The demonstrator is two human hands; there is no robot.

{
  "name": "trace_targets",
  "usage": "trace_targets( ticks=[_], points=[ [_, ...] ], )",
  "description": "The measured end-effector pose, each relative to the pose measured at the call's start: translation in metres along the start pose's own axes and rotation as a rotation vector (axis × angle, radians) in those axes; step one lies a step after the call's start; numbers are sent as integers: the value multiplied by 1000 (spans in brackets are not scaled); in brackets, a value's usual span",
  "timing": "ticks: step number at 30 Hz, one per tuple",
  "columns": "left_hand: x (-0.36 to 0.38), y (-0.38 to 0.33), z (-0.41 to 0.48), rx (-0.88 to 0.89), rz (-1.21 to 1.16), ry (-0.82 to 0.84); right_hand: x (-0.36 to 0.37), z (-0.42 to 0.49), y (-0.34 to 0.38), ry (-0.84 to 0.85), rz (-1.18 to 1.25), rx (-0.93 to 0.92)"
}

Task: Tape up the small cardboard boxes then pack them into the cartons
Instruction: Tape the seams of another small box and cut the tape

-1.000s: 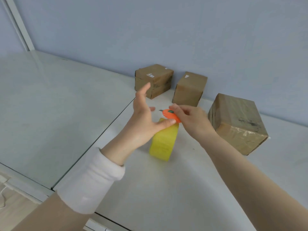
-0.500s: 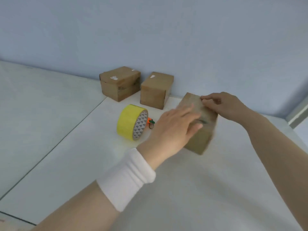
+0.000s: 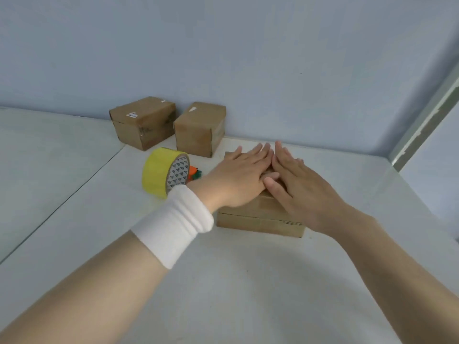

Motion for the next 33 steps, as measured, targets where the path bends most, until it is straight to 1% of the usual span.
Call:
trace_targets(
  ticks=[2,5,7,10,13,14,16,18,20,21,23,24,25,26,27,28,29,30,31,32,33],
  points=[
    [8,3,2,-13,19,82,9,0,-7,52,-9,32],
    [-1,10,5,-39,-53,159,6,6,-13,155,26,55],
    [-1,16,5,-56,-26,116,5,7,-13,155,57,72],
    [5,17,2,-33,48,62,9,8,-15,93,-56,58],
    [2,19,9,-35,-22,126,12,15,-18,189,-50,107],
    [-1,21,11,-37,-42,109,12,18,-20,190,-35,125],
    [-3,25,10,-55,-79,-5,12,19,-18,112,-57,130],
    [-2,26,4,-76,-135,-72,15,18,-17,57,-74,125],
    [-7,29,3,-124,-293,-136,15,18,-20,54,3,166],
    [-13,34,0,-187,-420,-207,10,18,-25,20,97,228],
    [-14,54,-13,-404,-740,-338,2,7,-46,-97,397,487],
    [-2,63,-22,-531,-918,-329,6,-3,-54,-105,582,615],
    [15,65,-30,-624,-1073,-253,14,-12,-53,-64,744,685],
    [29,63,-35,-661,-1188,-163,20,-17,-52,-42,844,688],
    [33,61,-37,-632,-1250,-136,20,-19,-52,-79,884,661],
    [27,60,-38,-562,-1270,-173,14,-21,-52,-157,916,610],
    [14,58,-39,-471,-1265,-246,3,-24,-51,-263,936,528],
    [3,56,-42,-359,-1227,-302,-6,-29,-50,-362,936,436],
    [-4,50,-47,-254,-1148,-322,-12,-36,-47,-424,933,353],
    [-6,43,-53,-151,-1054,-301,-13,-44,-44,-452,933,280],
    [-4,34,-60,-63,-957,-264,-11,-51,-41,-443,922,238]
  ],
)
Point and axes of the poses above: each hand's wrist, its own z-axis towards the middle knuckle, its own x-axis out of the palm, y = z × x, the point moved 9 cm from there along z, towards the middle knuckle, and after that the axes turned 8 degrees about -y, right-handed, at the moved point
